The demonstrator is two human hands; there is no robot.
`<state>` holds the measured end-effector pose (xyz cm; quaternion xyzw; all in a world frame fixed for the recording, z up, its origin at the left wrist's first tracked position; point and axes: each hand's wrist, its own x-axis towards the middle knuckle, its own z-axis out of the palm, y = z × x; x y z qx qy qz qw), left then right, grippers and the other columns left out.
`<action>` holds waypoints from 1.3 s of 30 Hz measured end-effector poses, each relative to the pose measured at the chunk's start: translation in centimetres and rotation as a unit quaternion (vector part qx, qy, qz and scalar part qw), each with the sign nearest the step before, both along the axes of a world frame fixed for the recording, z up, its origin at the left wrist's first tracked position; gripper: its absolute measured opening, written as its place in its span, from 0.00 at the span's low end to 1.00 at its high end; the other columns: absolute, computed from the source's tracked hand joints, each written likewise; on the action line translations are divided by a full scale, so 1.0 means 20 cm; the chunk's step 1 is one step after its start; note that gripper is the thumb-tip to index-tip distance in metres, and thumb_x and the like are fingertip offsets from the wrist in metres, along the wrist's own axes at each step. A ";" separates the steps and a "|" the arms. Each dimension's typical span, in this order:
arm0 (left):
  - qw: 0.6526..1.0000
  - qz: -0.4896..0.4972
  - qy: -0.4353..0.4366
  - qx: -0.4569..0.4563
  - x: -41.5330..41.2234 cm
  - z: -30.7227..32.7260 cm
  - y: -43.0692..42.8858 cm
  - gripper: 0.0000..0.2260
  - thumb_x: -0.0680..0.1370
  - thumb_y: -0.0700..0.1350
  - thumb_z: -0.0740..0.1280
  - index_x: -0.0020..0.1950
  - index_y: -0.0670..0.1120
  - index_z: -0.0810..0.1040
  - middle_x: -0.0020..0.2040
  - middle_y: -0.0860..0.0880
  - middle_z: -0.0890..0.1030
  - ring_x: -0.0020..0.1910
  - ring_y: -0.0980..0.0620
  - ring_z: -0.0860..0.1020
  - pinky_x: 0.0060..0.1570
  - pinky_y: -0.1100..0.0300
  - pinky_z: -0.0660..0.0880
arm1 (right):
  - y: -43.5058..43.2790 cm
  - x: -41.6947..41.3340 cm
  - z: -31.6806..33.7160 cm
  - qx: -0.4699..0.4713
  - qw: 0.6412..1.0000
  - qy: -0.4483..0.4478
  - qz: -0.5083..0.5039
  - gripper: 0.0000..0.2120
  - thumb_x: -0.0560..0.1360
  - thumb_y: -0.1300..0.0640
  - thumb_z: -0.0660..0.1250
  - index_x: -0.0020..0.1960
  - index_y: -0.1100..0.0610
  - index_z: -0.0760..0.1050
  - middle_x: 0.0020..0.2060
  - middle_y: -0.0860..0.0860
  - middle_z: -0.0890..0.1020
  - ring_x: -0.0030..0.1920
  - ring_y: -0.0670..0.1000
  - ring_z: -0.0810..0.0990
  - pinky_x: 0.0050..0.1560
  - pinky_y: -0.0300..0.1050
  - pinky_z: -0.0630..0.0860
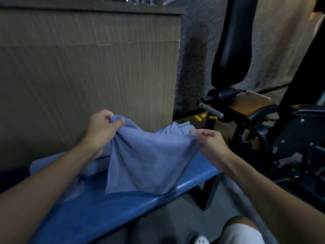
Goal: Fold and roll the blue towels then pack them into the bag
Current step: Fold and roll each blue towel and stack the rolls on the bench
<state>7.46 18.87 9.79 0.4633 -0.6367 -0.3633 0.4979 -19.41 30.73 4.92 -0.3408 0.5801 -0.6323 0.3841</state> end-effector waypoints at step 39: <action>0.988 -0.062 0.137 0.035 0.19 0.19 0.09 0.07 0.80 0.41 0.66 0.45 0.43 0.84 0.46 0.44 0.85 0.47 0.49 0.83 0.52 0.57 0.78 | 0.02 -0.10 0.30 -0.040 0.992 0.088 -0.077 0.11 0.75 0.71 0.64 0.43 0.57 0.79 0.39 0.56 0.80 0.38 0.52 0.76 0.38 0.44 0.73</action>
